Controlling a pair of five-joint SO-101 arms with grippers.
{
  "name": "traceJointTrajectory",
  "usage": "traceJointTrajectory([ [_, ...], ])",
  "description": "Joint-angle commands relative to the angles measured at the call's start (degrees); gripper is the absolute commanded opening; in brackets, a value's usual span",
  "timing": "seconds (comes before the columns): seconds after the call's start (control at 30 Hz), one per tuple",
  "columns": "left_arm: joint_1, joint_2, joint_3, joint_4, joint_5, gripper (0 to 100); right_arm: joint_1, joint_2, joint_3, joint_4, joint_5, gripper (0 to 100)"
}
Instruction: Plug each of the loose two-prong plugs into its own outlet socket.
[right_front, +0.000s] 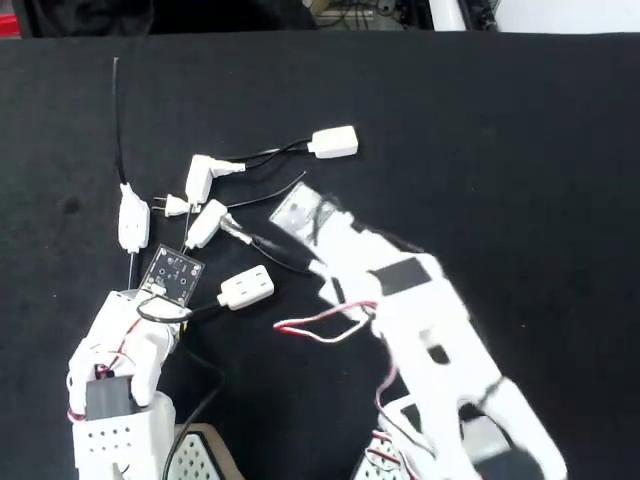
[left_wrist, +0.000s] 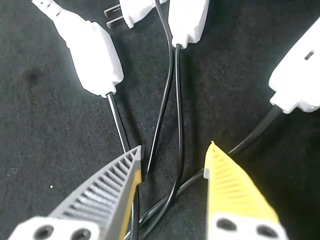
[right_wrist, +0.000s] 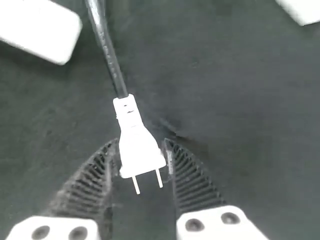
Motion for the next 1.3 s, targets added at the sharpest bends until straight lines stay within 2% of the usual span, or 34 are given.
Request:
traceJointTrajectory([
  [0.0, 0.84, -0.53, 0.75, 0.26, -0.26, 20, -2.02, 9.19, -1.1, -4.22, -0.44, 1.2],
  [0.1, 0.84, -0.53, 0.75, 0.26, -0.7, 20, -3.25, 17.27, -2.77, -4.66, -0.09, 1.6],
  [0.37, 0.84, -0.44, 0.75, 0.35, -2.46, 20, -5.71, 27.56, -11.12, 6.33, 7.91, 17.6],
  [0.8, 0.84, -0.44, 0.75, 0.35, -2.81, 20, -5.71, 27.65, -21.32, 17.41, 12.31, 17.8],
  [1.0, 0.84, -0.44, 0.75, 0.44, -2.9, 20, -5.63, 27.65, -20.18, 13.01, 16.18, 17.7],
  [1.17, 0.84, -0.44, 0.75, 0.44, -2.9, 20, -3.08, 27.65, -14.81, 5.71, 24.44, 17.7],
  [1.27, 0.84, -0.44, 0.75, 0.44, -2.9, 20, -2.11, 28.09, -13.32, 4.66, 25.23, 17.7],
])
